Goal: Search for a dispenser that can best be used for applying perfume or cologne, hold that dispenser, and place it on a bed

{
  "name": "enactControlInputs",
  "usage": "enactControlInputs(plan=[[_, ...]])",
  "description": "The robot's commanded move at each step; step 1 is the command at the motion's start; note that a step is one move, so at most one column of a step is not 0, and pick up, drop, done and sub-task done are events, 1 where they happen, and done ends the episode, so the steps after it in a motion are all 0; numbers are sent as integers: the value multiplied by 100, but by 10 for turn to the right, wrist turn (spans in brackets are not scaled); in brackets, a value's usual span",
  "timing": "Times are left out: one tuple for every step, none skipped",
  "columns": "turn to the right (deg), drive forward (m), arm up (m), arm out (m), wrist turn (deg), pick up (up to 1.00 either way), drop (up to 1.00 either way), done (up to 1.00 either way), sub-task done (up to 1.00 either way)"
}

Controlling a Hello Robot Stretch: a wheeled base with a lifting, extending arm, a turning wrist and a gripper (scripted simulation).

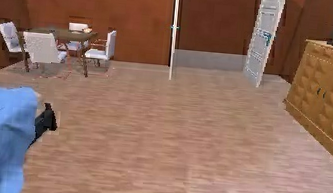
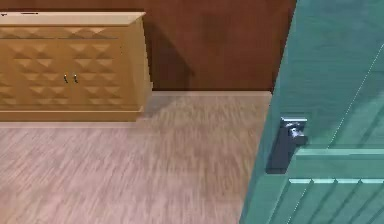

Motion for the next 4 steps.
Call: enactControlInputs(plan=[[-450,0,0,0,0,0,0,0,0],[-450,0,0,0,0,0,0,0,0],[-450,0,0,0,0,0,0,0,0],[-300,0,0,0,0,0,0,0,0]])
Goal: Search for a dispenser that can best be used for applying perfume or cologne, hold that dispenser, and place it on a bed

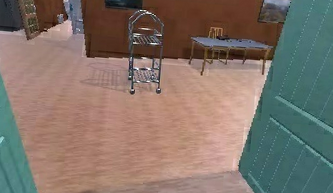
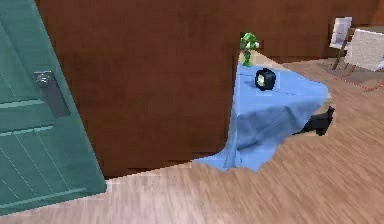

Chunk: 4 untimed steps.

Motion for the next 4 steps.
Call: enactControlInputs(plan=[[0,15,0,0,0,0,0,0,0],[-150,0,0,0,0,0,0,0,0],[0,100,0,0,0,0,0,0,0],[-30,0,0,0,0,0,0,0,0]])
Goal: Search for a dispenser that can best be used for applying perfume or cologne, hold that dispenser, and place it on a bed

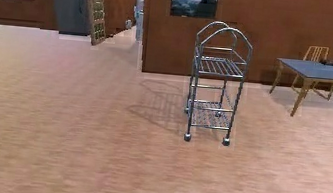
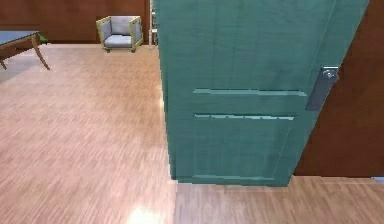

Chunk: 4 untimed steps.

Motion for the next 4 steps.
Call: enactControlInputs(plan=[[0,30,0,0,0,0,0,0,0],[-450,0,0,0,0,0,0,0,0],[-30,0,0,0,0,0,0,0,0],[0,80,0,0,0,0,0,0,0]])
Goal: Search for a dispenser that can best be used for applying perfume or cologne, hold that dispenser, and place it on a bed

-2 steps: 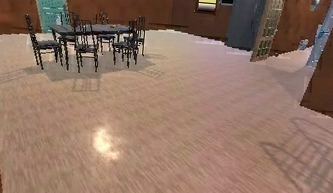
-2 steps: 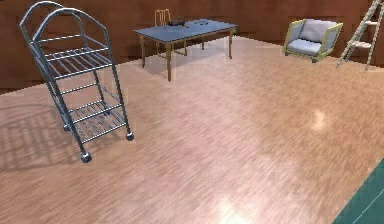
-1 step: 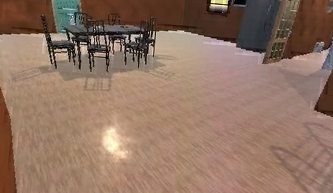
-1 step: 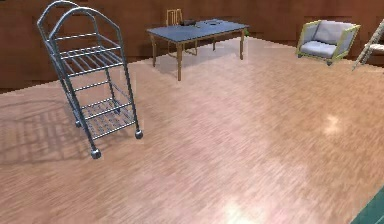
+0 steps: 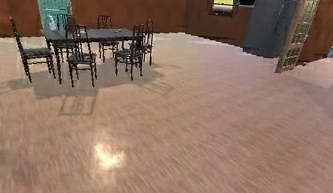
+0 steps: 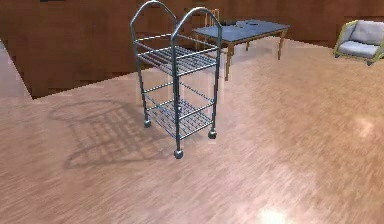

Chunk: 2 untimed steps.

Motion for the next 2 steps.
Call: enactControlInputs(plan=[[-330,0,0,0,0,0,0,0,0],[0,35,0,0,0,0,0,0,0]])
